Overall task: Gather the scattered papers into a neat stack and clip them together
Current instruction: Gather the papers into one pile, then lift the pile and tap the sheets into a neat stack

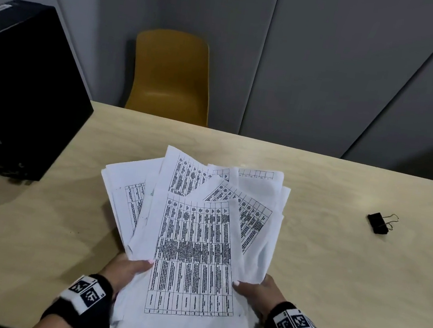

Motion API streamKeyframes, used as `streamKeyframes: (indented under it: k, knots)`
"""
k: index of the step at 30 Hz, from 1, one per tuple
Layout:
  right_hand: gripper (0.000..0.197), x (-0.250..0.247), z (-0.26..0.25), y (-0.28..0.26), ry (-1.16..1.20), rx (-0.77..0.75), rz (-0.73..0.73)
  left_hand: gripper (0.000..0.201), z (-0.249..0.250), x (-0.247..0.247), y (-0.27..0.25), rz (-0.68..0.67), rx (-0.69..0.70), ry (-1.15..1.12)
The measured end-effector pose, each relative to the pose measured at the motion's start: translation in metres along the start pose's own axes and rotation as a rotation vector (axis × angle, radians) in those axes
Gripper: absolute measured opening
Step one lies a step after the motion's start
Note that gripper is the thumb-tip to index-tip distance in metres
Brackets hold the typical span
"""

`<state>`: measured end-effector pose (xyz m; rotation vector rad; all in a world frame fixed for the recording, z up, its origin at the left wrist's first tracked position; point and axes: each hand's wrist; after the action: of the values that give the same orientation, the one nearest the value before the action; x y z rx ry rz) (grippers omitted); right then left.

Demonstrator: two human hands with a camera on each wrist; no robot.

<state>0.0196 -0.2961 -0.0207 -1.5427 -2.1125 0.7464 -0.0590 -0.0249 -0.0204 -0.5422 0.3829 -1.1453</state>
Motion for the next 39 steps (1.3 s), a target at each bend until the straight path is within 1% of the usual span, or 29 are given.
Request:
streamKeyframes:
  k: [3, 6, 8, 9, 10, 11, 12, 13, 15, 16, 17, 18, 19, 20, 21, 23, 25, 26, 28, 29, 30, 31, 32, 33, 35, 36, 37, 38, 39]
  knots:
    - [0.041, -0.002, 0.001, -0.005, 0.131, -0.032, -0.022, 0.037, 0.003, -0.001, 0.000, 0.005, 0.002, -0.015]
    - [0.051, -0.011, -0.002, -0.011, 0.256, -0.034, -0.104, 0.071, 0.005, -0.005, 0.000, -0.013, -0.038, -0.083]
    - [0.059, -0.019, -0.005, -0.016, 0.274, -0.028, -0.173, 0.085, 0.005, -0.006, 0.002, -0.062, -0.085, -0.154]
    - [0.055, -0.021, -0.008, -0.019, 0.252, -0.027, -0.201, 0.089, 0.007, -0.005, -0.001, -0.095, -0.129, -0.172]
    - [0.041, -0.023, -0.012, -0.022, 0.247, -0.033, -0.208, 0.092, 0.010, -0.002, -0.002, -0.142, -0.156, -0.170]
    - [0.023, -0.024, -0.016, -0.025, 0.246, -0.030, -0.195, 0.093, 0.010, -0.001, -0.001, -0.151, -0.170, -0.176]
    - [0.014, -0.025, -0.020, -0.029, 0.250, -0.032, -0.178, 0.091, 0.012, 0.001, -0.002, -0.157, -0.156, -0.167]
    - [0.020, -0.027, -0.019, -0.027, 0.241, -0.034, -0.164, 0.088, 0.015, 0.003, -0.003, -0.137, -0.125, -0.150]
    - [0.056, -0.027, -0.016, -0.021, 0.177, -0.038, -0.111, 0.094, 0.017, 0.007, -0.003, -0.101, -0.015, -0.101]
    - [0.068, -0.027, -0.014, -0.018, 0.162, -0.039, -0.073, 0.097, 0.018, 0.010, -0.004, -0.096, 0.028, -0.082]
    - [0.067, -0.025, -0.013, -0.018, 0.130, -0.046, -0.029, 0.089, 0.019, 0.015, -0.006, -0.092, 0.044, -0.085]
    - [0.053, -0.022, -0.015, -0.020, 0.099, -0.060, 0.005, 0.072, 0.020, 0.018, -0.006, -0.066, 0.094, -0.071]
    - [0.033, -0.018, -0.017, -0.021, 0.076, -0.067, 0.037, 0.058, 0.023, 0.022, -0.007, -0.046, 0.125, -0.032]
    - [0.018, -0.015, -0.022, -0.022, 0.065, -0.099, 0.052, 0.052, 0.027, 0.025, -0.006, -0.035, 0.201, 0.018]
    - [0.014, -0.012, -0.029, -0.025, 0.032, -0.153, 0.068, 0.048, 0.033, 0.026, -0.007, -0.035, 0.249, 0.056]
    - [0.014, -0.011, -0.045, -0.026, -0.089, -0.318, 0.129, 0.036, 0.049, 0.030, -0.007, -0.010, 0.334, 0.052]
    - [0.007, -0.011, -0.068, -0.032, -0.125, -0.452, 0.209, 0.035, 0.071, 0.033, -0.009, -0.007, 0.419, -0.048]
    - [0.012, -0.014, -0.077, -0.033, -0.090, -0.516, 0.220, 0.031, 0.083, 0.034, -0.010, 0.010, 0.469, -0.086]
    - [0.019, -0.018, -0.096, -0.036, -0.001, -0.618, 0.202, 0.026, 0.107, 0.030, -0.015, 0.015, 0.546, -0.070]
    - [0.024, -0.020, -0.102, -0.036, 0.038, -0.641, 0.198, 0.036, 0.113, 0.026, -0.015, 0.003, 0.565, -0.062]
    - [0.028, -0.022, -0.105, -0.034, 0.085, -0.650, 0.206, 0.054, 0.118, 0.021, -0.014, -0.010, 0.576, -0.039]
    - [0.030, -0.024, -0.106, -0.033, 0.140, -0.648, 0.214, 0.065, 0.120, 0.018, -0.014, -0.053, 0.562, -0.038]
    - [0.030, -0.024, -0.104, -0.030, 0.181, -0.632, 0.226, 0.067, 0.119, 0.017, -0.014, -0.069, 0.532, -0.046]
    - [0.030, -0.022, -0.101, -0.028, 0.195, -0.613, 0.230, 0.064, 0.115, 0.018, -0.012, -0.084, 0.501, -0.033]
    - [0.034, -0.017, -0.092, -0.023, 0.195, -0.568, 0.211, 0.044, 0.108, 0.027, -0.015, -0.079, 0.479, 0.004]
    - [0.034, -0.014, -0.089, -0.024, 0.205, -0.555, 0.199, 0.031, 0.105, 0.033, -0.020, -0.041, 0.474, 0.030]
    - [0.032, -0.012, -0.087, -0.024, 0.219, -0.545, 0.191, 0.020, 0.102, 0.038, -0.020, 0.004, 0.429, 0.037]
    - [0.028, -0.012, -0.085, -0.023, 0.231, -0.542, 0.198, 0.011, 0.101, 0.043, -0.022, 0.048, 0.368, 0.021]
    - [0.028, -0.012, -0.085, -0.023, 0.239, -0.541, 0.207, 0.007, 0.100, 0.045, -0.023, 0.042, 0.328, -0.007]
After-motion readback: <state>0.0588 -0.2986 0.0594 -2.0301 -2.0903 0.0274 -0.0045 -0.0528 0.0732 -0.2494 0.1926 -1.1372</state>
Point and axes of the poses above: each hand's wrist, its own y-axis towards the middle knuckle, its own x-axis out of the palm, z = x × y, and after that the axes turned 4 degrees about y, right-handed
